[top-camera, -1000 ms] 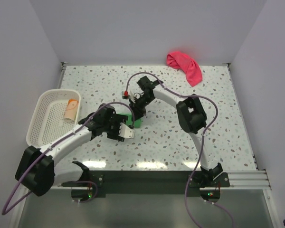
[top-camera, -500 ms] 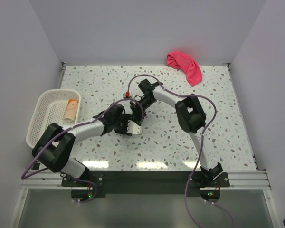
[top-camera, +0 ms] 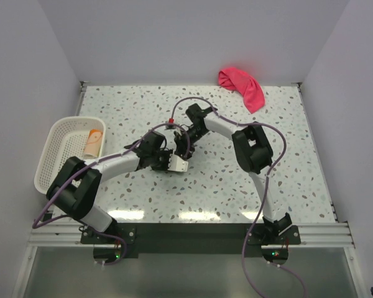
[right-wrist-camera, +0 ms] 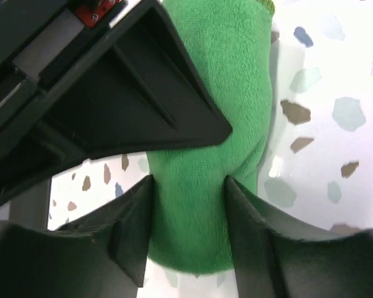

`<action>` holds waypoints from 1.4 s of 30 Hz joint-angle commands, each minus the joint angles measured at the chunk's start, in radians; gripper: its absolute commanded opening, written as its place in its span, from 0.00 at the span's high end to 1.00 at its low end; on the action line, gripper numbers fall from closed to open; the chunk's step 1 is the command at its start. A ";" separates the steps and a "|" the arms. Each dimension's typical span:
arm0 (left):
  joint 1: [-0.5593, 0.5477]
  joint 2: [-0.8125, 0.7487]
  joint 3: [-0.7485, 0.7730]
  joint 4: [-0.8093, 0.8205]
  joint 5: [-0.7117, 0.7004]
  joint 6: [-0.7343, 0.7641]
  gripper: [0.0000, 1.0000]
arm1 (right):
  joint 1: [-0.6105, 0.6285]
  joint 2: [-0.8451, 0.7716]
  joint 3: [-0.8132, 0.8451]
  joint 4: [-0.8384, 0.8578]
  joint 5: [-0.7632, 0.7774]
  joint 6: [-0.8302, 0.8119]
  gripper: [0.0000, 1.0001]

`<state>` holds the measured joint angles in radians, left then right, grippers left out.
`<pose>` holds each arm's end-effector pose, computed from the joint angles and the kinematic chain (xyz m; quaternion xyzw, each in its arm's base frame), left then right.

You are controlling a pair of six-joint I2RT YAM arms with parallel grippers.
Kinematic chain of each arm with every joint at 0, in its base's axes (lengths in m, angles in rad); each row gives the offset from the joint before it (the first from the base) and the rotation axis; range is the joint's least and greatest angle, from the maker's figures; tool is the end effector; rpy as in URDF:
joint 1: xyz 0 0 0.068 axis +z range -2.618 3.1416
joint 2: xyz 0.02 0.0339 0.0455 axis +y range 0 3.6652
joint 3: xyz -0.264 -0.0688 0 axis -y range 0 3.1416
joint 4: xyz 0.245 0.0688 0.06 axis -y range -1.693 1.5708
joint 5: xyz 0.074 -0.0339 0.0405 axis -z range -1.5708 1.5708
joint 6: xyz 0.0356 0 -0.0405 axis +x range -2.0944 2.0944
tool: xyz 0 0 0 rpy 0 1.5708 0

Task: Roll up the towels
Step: Place the rolled towel into the container

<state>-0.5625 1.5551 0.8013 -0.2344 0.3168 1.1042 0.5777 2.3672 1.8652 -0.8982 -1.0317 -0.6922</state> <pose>0.2435 -0.1666 0.1635 0.7306 0.6025 -0.0697 0.3137 0.3754 0.2812 0.1419 -0.5479 0.6729 0.4864 0.1021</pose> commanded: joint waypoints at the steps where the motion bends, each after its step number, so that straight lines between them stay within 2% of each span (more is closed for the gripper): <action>1: 0.007 0.033 0.016 -0.261 0.096 -0.081 0.99 | -0.051 -0.069 -0.043 -0.035 0.079 0.084 0.41; 4: 0.047 0.037 0.056 -0.319 0.120 -0.145 1.00 | -0.097 -0.124 -0.043 -0.021 0.088 0.120 0.29; 5: 0.064 0.040 0.093 -0.330 0.140 -0.194 1.00 | -0.110 -0.137 -0.043 -0.013 0.094 0.141 0.17; 7: 0.128 0.049 0.140 -0.370 0.168 -0.245 1.00 | -0.151 -0.186 -0.049 -0.001 0.101 0.167 0.10; 8: 0.151 0.052 0.194 -0.382 0.197 -0.300 1.00 | -0.165 -0.204 -0.052 0.007 0.105 0.189 0.02; 12: 0.274 0.057 0.338 -0.468 0.283 -0.430 1.00 | -0.245 -0.290 -0.081 0.028 0.095 0.243 0.01; 16: 0.435 -0.028 0.400 -0.441 0.331 -0.626 1.00 | -0.294 -0.396 -0.190 0.099 0.097 0.304 0.01; 21: 0.556 -0.104 0.466 -0.442 0.138 -0.757 1.00 | -0.352 -0.459 -0.241 0.094 0.117 0.312 0.01; 22: 0.617 -0.133 0.466 -0.431 0.098 -0.780 1.00 | -0.358 -0.459 -0.241 0.082 0.119 0.312 0.01; 27: 0.803 -0.147 0.498 -0.439 -0.070 -0.745 1.00 | -0.375 -0.430 -0.224 0.042 0.136 0.299 0.01; 31: 0.874 -0.106 0.489 -0.399 -0.192 -0.736 1.00 | -0.375 -0.415 -0.221 0.045 0.147 0.313 0.01; 38: 0.934 -0.003 0.443 -0.238 -0.353 -0.744 1.00 | -0.375 -0.387 -0.202 0.024 0.157 0.315 0.01; 42: 0.952 0.077 0.432 -0.172 -0.400 -0.716 1.00 | -0.375 -0.388 -0.199 0.005 0.165 0.304 0.01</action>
<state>0.3702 1.5970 1.2446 -0.5282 -0.0074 0.3786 0.2028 1.9839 1.6390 -0.8619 -0.8753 -0.3889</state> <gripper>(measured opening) 0.384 0.986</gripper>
